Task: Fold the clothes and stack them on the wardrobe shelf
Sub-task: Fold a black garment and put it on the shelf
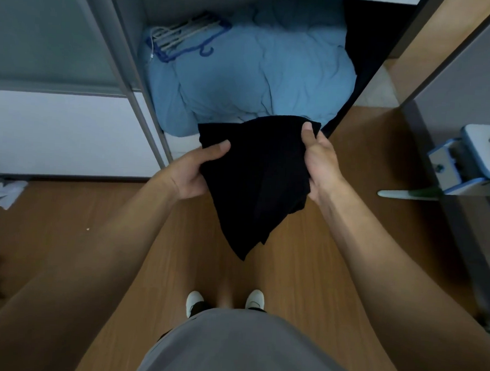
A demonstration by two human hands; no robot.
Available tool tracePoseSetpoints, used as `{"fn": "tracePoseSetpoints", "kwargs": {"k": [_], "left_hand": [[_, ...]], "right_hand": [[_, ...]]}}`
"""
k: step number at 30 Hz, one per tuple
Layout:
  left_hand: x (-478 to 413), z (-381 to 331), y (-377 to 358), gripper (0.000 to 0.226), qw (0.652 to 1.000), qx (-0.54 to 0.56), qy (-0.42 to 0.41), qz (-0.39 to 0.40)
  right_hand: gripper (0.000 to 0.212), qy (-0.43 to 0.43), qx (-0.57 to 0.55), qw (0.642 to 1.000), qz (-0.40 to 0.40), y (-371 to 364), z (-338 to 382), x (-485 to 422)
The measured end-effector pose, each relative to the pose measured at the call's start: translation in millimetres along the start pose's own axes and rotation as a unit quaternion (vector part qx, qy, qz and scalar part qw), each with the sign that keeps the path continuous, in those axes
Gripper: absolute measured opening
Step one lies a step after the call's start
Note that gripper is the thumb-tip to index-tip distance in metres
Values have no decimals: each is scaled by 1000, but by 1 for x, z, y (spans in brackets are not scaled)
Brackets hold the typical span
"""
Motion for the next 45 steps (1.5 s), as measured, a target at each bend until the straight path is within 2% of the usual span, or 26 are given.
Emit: {"fn": "tracePoseSetpoints", "kwargs": {"k": [3, 5, 7, 11, 13, 16, 17, 19, 21, 23, 26, 27, 29, 33, 37, 41, 43, 44, 45], "left_hand": [[-3, 1, -3, 40, 998, 62, -25, 16], [-4, 2, -2, 37, 986, 151, -60, 21], [-4, 10, -3, 29, 978, 191, -79, 38], [-3, 29, -16, 5, 992, 40, -57, 101], [-4, 27, -16, 9, 989, 89, -68, 95], [-6, 19, -9, 38, 980, 162, -83, 79], [-6, 17, -7, 41, 985, 142, -77, 66], [-11, 20, -3, 27, 996, 36, -67, 35], [-16, 22, 1, 26, 996, -51, -56, -49], [-20, 22, 4, 29, 983, -114, -51, -134], [-18, 15, 9, 28, 958, -197, -68, -198], [-15, 12, 14, 29, 956, -181, -87, -215], [-11, 5, 22, 28, 963, -80, -126, -226], [-3, 11, 25, 15, 982, 42, -133, -124], [4, 23, 24, 19, 983, 113, -118, -82], [5, 17, 27, 39, 978, 172, -84, -79], [3, 11, 23, 62, 973, 208, -38, -90], [2, 8, 18, 73, 974, 203, -12, -96], [0, 3, 12, 74, 978, 182, 14, -98]], "right_hand": [[31, -6, -20, 1000, 13, 6, 3, 2], [41, -18, -30, 999, -10, 12, 7, 5], [55, -24, -23, 999, -24, 17, 11, 5], [65, -35, 6, 999, -21, 18, 15, 5], [56, -27, 15, 999, -14, 18, 18, 7], [28, 6, 3, 1000, 18, 16, 25, 11], [24, 14, 10, 1000, 21, 16, 28, 12], [25, 26, 32, 999, 21, 15, 32, 13], [26, 28, 44, 998, 23, 14, 32, 13], [27, 28, 41, 999, 22, 13, 32, 13], [32, 43, 40, 998, 17, 13, 31, 12], [34, 49, 39, 998, 15, 12, 30, 12], [35, 58, 32, 998, 12, 11, 28, 13], [34, 72, 9, 997, 9, 9, 28, 12], [36, 68, 36, 997, 31, 5, 27, 12], [38, 39, 67, 993, 85, 6, 28, 15], [38, 16, 66, 991, 114, 11, 32, 15], [36, 5, 67, 989, 130, 12, 34, 15], [35, -3, 70, 987, 143, 14, 37, 16]]}}
Point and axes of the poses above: each hand's wrist, its own x-axis away from the middle knuckle, its own y-axis out of the back of the hand, z = x × y, the point moved 3 cm from there along -x, towards the middle knuckle, and after that the axes turned 9 degrees about z, right-handed, at the moved point
